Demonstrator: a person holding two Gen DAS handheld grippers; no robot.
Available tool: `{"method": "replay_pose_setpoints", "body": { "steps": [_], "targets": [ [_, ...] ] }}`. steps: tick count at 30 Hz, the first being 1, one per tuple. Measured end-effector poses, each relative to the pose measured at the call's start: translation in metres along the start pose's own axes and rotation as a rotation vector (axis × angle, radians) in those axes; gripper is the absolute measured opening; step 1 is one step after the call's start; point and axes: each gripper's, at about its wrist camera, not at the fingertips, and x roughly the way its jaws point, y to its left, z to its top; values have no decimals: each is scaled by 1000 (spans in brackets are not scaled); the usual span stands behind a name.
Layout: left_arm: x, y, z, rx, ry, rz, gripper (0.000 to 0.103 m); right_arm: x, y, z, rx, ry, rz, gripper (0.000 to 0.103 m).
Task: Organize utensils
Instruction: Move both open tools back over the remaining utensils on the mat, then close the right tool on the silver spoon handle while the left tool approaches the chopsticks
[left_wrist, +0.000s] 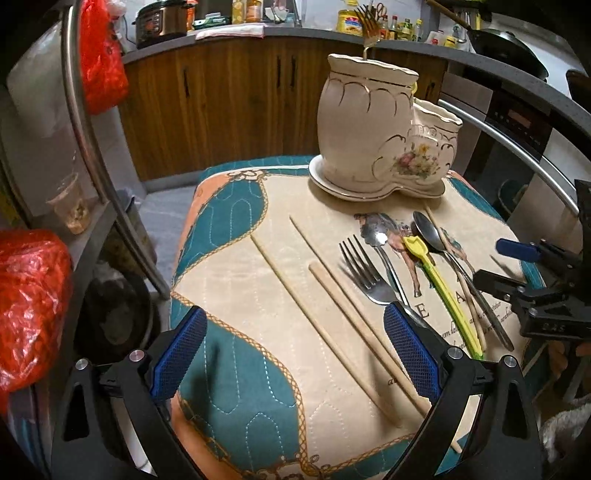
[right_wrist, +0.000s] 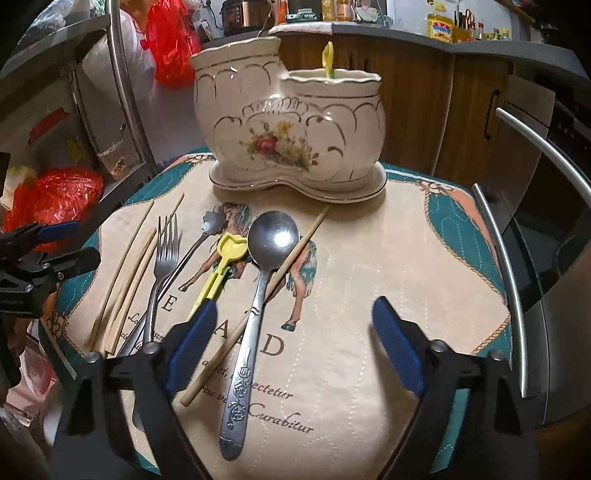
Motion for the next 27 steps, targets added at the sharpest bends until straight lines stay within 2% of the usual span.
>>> {"method": "replay_pose_setpoints", "body": {
  "steps": [7,12,15,27],
  "targets": [
    [1,-2,1,3,-2,-27,94,8,6,6,6,35,30,41],
    [3,-2,0,2,5,-47,87,12,13,12,-2,35,41,26],
    [3,-1,0,-2,2,-50,87,13,13,16,4,38,52,21],
    [6,2,-2,-8,14,-75,78,19,16,18,2,52,54,19]
  ]
}}
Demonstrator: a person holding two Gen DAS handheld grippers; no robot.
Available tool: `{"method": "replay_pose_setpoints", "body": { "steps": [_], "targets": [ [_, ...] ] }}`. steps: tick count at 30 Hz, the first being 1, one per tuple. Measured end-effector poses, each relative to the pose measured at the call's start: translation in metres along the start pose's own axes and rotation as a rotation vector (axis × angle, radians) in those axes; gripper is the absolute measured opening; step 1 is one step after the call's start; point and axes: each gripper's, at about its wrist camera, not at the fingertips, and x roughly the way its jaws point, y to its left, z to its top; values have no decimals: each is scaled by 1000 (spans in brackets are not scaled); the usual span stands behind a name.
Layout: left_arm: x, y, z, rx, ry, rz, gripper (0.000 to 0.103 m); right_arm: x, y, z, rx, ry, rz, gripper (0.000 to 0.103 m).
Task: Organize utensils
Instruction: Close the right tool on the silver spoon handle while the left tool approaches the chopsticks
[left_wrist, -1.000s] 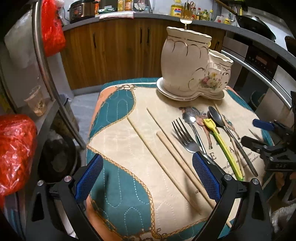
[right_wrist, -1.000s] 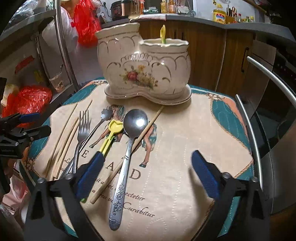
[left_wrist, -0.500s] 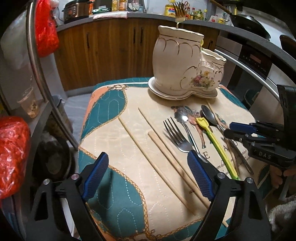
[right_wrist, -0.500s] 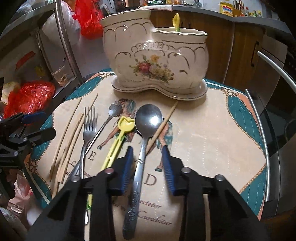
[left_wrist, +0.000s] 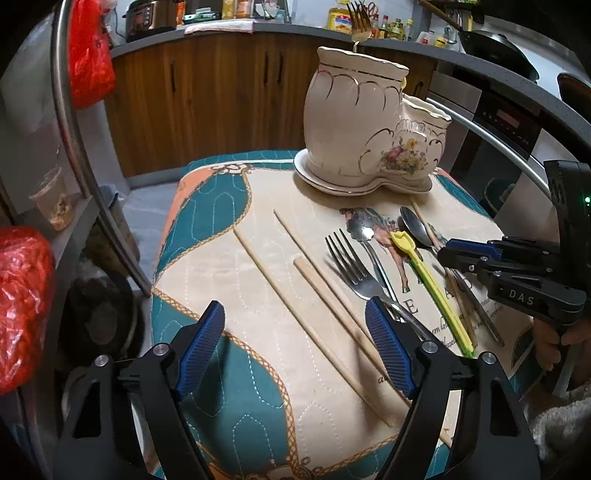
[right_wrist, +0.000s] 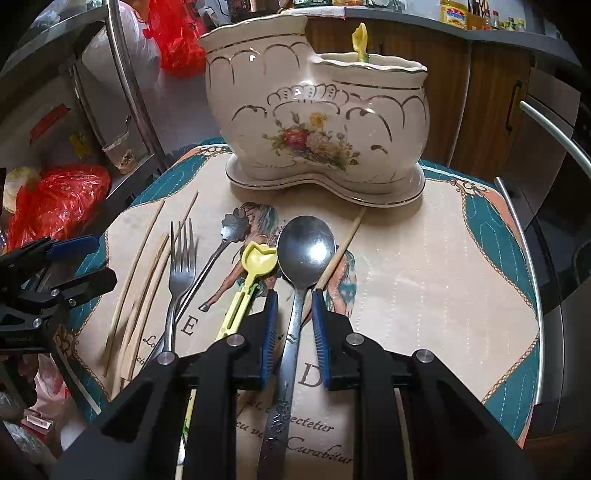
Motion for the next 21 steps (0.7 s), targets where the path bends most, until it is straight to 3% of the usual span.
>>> {"method": "replay_pose_setpoints", "body": {
  "steps": [9,21],
  "targets": [
    [3,1,0,-4,13,-6,67,5,0,1,-10,8,-11,18],
    [3,1,1,-1,15,-8,65,11,-1,4,-13,21,-16,15]
  ]
}}
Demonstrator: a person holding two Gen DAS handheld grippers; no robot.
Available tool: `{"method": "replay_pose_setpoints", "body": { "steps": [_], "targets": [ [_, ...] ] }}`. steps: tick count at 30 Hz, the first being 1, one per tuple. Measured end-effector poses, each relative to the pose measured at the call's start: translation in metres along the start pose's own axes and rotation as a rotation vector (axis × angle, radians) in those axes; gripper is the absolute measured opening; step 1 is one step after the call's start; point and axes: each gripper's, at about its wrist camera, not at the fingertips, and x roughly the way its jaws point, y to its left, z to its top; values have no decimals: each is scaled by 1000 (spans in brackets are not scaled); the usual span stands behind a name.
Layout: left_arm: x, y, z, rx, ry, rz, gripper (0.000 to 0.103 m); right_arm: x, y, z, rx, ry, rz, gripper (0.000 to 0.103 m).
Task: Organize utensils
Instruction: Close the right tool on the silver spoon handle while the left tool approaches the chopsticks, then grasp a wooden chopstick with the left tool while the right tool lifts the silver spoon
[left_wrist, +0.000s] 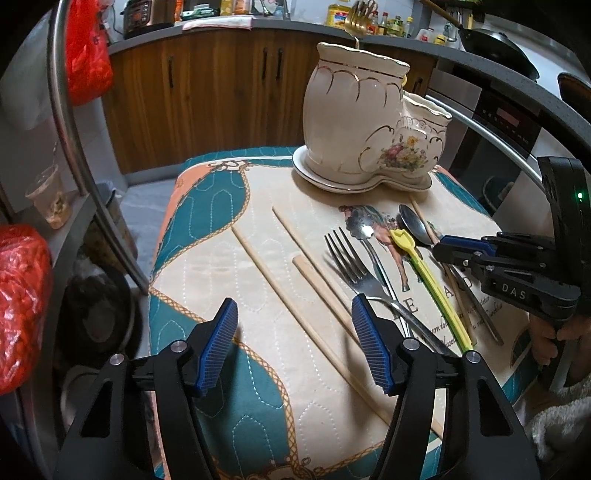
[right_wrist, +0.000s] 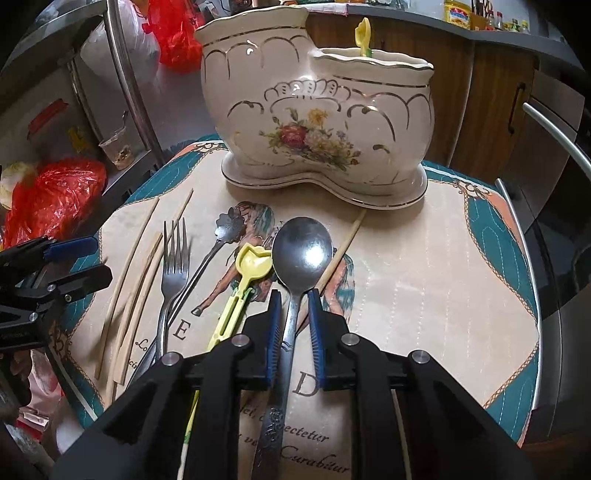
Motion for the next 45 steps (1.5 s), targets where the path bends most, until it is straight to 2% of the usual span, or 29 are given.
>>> {"method": "replay_pose_setpoints", "body": {
  "steps": [17,19,22,32,40,45],
  "targets": [
    [0,0,1,-1,2,-8,64,9,8,5,-76,23,-38,13],
    [0,0,1,-2,3,-9,63,6,7,5,-59,12,-16,8],
    [1,1,1,-7,8,-13,59,0,3,3,-39,-12,11,6],
    [11,5,3,-34,34,-20,52,-26,-18,-2,74,-88,142,5],
    [18,-1,2,-31,47,-25,51,-17,-31,-9,131,-40,130,5],
    [19,-1,2,-29,48,-25,51,-17,-33,-9,125,-50,93,3]
  ]
}}
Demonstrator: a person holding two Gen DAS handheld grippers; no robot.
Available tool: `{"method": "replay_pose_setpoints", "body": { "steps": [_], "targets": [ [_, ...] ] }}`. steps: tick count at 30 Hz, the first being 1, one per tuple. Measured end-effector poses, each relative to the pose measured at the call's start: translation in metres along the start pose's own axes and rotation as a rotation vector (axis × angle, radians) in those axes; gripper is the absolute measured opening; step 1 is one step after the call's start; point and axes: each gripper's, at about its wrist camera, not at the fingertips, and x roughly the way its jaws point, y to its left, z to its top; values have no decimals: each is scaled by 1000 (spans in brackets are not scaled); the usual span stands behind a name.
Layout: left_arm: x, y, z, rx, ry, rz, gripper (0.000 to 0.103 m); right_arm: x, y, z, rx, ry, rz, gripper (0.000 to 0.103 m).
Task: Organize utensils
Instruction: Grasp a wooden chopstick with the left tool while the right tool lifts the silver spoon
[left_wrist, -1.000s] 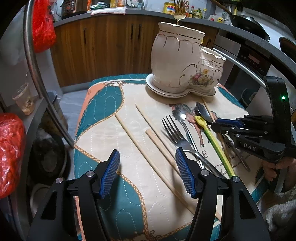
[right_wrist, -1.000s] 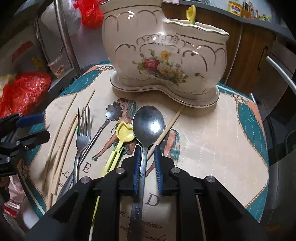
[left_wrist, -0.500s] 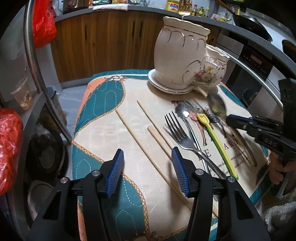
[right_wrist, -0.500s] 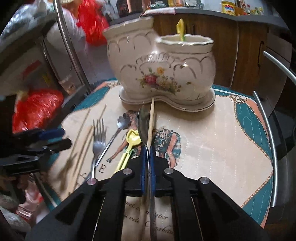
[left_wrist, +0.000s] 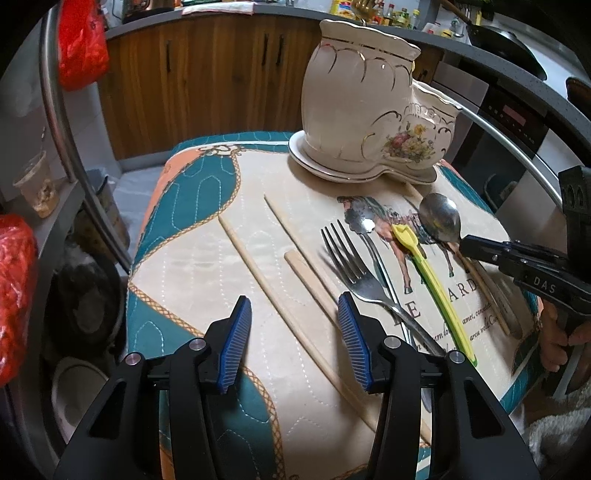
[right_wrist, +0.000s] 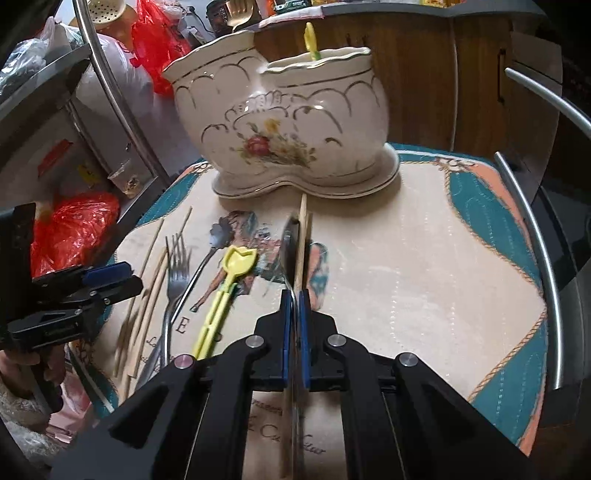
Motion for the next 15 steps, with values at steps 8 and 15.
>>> {"method": "replay_pose_setpoints", "body": {
  "steps": [8,15],
  "targets": [
    [2,-1,0,1,1,-4,51,-2,1,3,-37,-18,-10,3],
    [1,0,0,3,2,-3,51,12,3,15,-59,4,-59,28]
  ]
}}
